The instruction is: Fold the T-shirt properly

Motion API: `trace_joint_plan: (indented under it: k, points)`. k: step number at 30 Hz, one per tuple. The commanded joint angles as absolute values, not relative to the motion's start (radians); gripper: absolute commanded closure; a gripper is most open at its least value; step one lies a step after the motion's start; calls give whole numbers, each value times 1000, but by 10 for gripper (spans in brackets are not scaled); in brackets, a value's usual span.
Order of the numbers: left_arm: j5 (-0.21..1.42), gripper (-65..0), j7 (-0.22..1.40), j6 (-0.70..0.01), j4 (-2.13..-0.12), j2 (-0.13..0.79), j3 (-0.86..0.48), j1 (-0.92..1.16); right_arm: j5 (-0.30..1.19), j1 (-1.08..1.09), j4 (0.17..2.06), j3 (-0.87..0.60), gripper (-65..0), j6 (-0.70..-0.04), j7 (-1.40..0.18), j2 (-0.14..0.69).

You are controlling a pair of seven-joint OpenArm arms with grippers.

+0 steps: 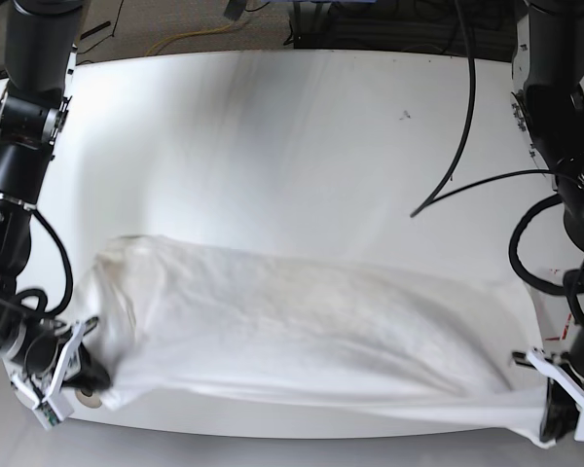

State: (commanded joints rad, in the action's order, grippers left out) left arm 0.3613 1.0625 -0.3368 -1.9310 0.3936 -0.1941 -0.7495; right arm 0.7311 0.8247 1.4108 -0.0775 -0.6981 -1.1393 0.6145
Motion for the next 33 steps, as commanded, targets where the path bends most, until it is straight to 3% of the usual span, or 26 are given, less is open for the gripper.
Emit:
trace_joint_plan:
  k: [8, 15, 21, 26, 33]
  points:
    - [348, 0, 1063, -407, -1801, 472, -191, -1052, 737, 1148, 1405, 117, 0, -698, -1170, 687]
    - [351, 0, 1063, -430, -1773, 521, -160, -1147, 737, 1251, 1504, 120, 0, -698, -1271, 697]
    - [351, 0, 1135, -489, -1847, 515, -157, -1000, 740, 1076, 1659, 105, 0, -698, -1274, 765]
    - [351, 0, 1171, -529, -1929, 490, -159, -829, 740, 806, 1776, -56, 0, -698, -1274, 771]
    - [351, 0, 1211, -584, -1980, 478, -216, -591, 737, 444, 1905, -239, 0, -698, -1274, 696]
